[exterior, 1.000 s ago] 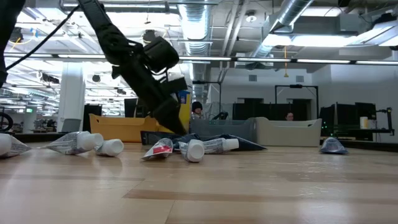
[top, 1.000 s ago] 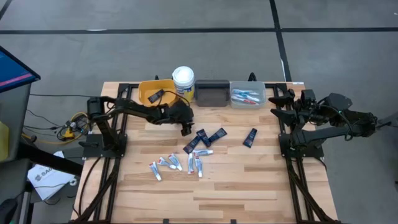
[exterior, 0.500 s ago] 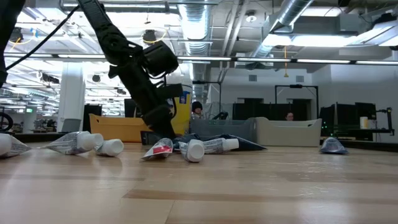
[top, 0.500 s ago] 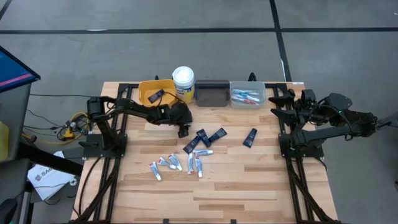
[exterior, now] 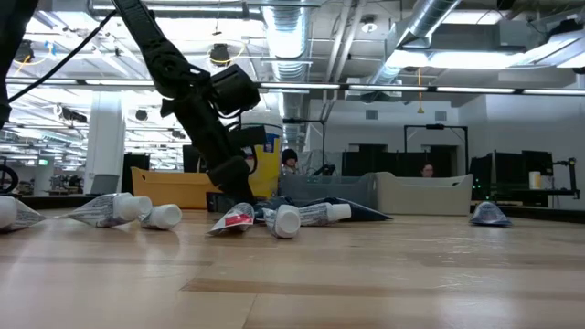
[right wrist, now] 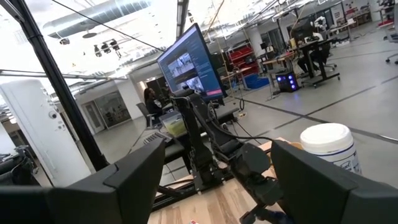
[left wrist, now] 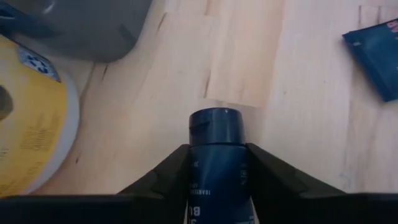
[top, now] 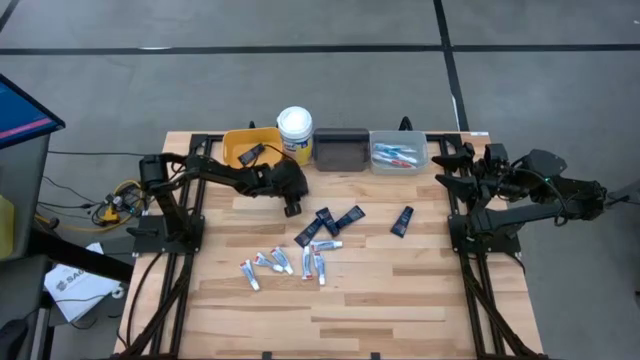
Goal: Pick & Place Travel size toiletries
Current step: Put the blue shave cream into the yellow bin
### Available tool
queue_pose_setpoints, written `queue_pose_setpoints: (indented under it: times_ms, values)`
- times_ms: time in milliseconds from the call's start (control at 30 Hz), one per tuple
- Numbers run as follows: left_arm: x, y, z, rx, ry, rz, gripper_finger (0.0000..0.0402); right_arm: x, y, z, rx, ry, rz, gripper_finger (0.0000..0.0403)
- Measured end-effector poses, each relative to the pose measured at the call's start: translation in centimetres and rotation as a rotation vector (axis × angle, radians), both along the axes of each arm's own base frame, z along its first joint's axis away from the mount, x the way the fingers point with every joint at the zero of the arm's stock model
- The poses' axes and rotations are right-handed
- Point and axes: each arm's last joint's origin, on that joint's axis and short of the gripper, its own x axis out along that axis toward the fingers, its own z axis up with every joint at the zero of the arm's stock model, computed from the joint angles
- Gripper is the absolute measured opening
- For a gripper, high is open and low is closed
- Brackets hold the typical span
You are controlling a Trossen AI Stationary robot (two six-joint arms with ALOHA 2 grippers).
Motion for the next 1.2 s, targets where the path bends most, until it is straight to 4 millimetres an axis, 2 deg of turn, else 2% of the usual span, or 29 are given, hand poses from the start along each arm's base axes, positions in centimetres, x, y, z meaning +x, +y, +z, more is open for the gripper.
queue_pose_setpoints:
  times_ms: [133,367,600,833,1200]
  values:
    - [0.0,0.0,0.0,0.001,-0.002,0.002,0.0112,0.0,0.0,0.0,0.002,0.0,-0.011,0.0286]
    - [0.3,-0.8,0.0,0.001,-0.005,-0.027,0.0136,0.0,-0.1,0.0,0.003,0.001,-0.034,0.0286]
    - [0.7,-1.8,1.1,0.004,-0.048,-0.06,0.0116,0.0,-0.2,0.0,0.008,0.001,-0.058,0.0286]
    - [0.3,-1.8,3.7,0.028,-0.132,-0.046,0.0122,0.0,-0.2,0.0,0.009,0.0,-0.058,0.0286]
    - [-1.4,-2.2,9.9,0.097,-0.336,-0.041,0.012,0.0,-0.2,0.0,0.009,0.001,-0.059,0.0286]
